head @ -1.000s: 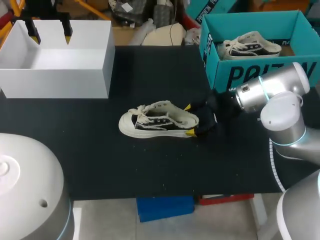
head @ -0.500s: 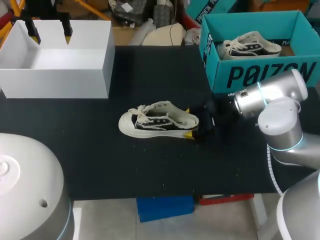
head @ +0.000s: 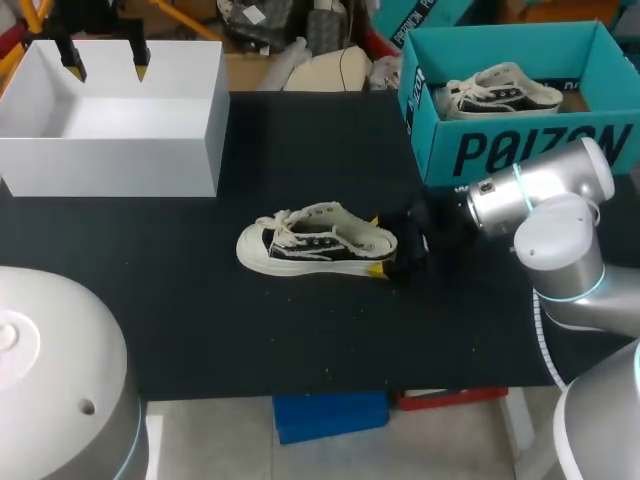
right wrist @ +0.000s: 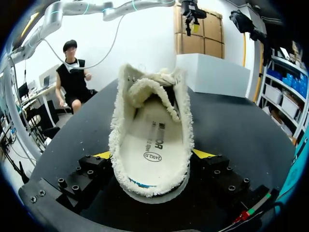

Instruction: Take the shoe out of the shoebox, open the shoe tongue, remove and reinsert the insole, then place the shoe into the shoebox

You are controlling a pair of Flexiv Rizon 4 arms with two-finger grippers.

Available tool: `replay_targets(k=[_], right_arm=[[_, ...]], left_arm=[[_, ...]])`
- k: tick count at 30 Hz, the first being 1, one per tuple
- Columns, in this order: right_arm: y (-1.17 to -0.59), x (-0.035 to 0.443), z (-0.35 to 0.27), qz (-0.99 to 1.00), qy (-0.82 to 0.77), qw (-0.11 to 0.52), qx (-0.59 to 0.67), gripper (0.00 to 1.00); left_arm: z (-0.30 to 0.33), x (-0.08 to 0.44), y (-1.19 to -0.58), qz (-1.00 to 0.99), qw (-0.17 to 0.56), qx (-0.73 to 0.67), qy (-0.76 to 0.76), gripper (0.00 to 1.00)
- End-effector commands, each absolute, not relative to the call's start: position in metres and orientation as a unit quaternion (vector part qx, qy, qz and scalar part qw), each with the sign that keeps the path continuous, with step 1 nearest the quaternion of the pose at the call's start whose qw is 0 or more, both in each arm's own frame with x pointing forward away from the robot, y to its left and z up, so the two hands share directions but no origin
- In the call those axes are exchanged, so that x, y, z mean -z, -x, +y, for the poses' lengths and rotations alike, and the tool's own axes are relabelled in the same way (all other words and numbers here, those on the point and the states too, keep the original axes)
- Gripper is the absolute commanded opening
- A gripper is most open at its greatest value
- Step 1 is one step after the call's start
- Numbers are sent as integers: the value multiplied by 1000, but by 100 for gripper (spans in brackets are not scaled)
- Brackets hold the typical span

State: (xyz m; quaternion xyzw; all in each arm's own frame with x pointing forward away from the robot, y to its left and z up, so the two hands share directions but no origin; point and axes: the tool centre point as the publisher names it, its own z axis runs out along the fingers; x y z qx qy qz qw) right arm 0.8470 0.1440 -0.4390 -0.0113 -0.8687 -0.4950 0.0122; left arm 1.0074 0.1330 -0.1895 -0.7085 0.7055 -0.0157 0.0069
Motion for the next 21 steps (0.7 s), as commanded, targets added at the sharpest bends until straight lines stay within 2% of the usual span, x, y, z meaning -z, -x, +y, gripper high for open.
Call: replay_targets(k=[1, 12, 21], right_arm=[[-846, 443, 147, -869, 12, 12, 495, 0], [-846, 443, 147, -869, 12, 12, 495, 0], [-846, 443, 147, -869, 12, 12, 495, 0]], left_arm=[[102, 178, -989, 707, 18, 10, 707, 100], [9, 189, -929, 778, 9, -11, 628, 100], [-40, 198, -894, 739, 1, -37, 673, 100]])
